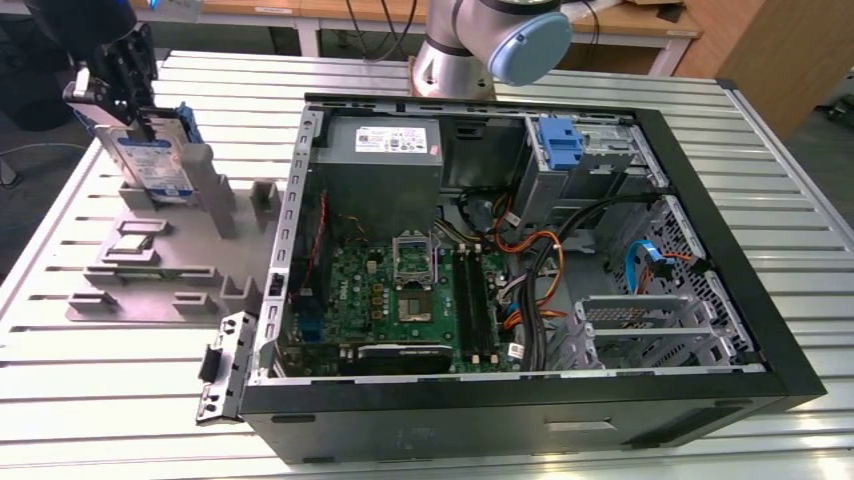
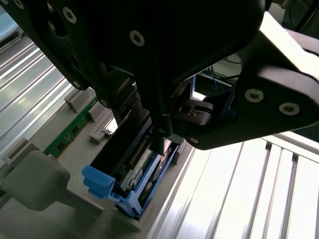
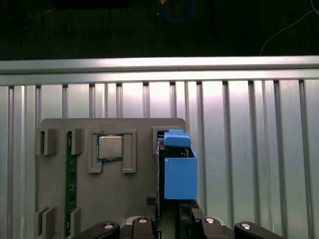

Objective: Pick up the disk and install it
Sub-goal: 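Pick up the disk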

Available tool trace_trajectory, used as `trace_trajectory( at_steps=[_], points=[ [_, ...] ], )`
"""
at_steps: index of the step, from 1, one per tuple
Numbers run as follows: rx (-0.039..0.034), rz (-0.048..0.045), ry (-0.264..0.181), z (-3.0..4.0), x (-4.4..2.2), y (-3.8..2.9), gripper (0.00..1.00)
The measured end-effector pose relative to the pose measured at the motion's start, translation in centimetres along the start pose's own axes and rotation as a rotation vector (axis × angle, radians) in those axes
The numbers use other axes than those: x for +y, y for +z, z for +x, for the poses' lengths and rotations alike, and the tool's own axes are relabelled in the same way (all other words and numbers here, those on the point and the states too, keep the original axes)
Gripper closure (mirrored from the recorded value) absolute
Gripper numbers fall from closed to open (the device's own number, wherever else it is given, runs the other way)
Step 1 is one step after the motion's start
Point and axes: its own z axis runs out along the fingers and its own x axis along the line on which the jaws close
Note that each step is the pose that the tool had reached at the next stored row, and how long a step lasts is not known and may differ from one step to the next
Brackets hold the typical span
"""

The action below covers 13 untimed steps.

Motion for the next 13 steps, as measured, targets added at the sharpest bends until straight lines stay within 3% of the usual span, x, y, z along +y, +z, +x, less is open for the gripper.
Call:
trace_trajectory(
  at_steps=[10, 13],
  points=[
    [0.0002, -0.0002, -0.001, 0.27, 0.09, -0.04, 0.65],
    [0.0002, -0.0002, -0.001, 0.26, 0.09, -0.38, 0.65]
  ],
)
